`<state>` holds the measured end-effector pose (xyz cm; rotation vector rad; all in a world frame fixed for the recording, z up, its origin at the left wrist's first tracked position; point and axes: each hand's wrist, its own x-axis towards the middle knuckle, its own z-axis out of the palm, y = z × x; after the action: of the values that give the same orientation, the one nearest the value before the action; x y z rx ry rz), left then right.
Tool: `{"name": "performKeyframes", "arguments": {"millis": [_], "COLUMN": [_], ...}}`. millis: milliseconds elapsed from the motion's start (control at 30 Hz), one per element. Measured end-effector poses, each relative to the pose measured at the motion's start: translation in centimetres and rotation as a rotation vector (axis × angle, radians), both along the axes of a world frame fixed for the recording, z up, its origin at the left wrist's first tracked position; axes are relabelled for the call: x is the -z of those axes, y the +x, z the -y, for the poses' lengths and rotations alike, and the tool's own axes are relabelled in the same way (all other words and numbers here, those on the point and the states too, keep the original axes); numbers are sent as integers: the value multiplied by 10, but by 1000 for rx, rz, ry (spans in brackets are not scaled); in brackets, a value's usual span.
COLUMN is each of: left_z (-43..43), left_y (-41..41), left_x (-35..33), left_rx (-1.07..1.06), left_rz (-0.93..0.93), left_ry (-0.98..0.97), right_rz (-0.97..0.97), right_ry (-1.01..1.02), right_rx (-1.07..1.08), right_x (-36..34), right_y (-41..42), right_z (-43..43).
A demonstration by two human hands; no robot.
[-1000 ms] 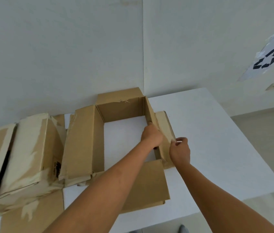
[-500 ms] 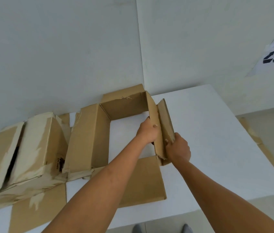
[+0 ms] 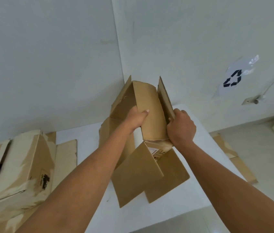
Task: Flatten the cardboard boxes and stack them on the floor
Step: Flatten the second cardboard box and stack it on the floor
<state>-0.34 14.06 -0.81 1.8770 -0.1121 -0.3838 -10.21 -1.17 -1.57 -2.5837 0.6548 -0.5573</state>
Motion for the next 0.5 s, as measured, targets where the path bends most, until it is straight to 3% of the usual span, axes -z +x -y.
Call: {"name": "performKeyframes", "arguments": {"millis": [200, 333, 500], "left_z": [23, 24, 6], "left_y": [5, 4, 0], "left_x": [6, 6, 3], "left_rx": [-111, -161, -320], "left_rz": [-90, -62, -58], "left_ry": [-96, -84, 12], "right_rz": [8, 56, 85], "right_ry": [-203, -161, 25], "right_rx": [-11, -41, -285], "right_x": [-37, -31, -12], "right_y": [-1, 2, 10], "right_z": [25, 24, 3]}}
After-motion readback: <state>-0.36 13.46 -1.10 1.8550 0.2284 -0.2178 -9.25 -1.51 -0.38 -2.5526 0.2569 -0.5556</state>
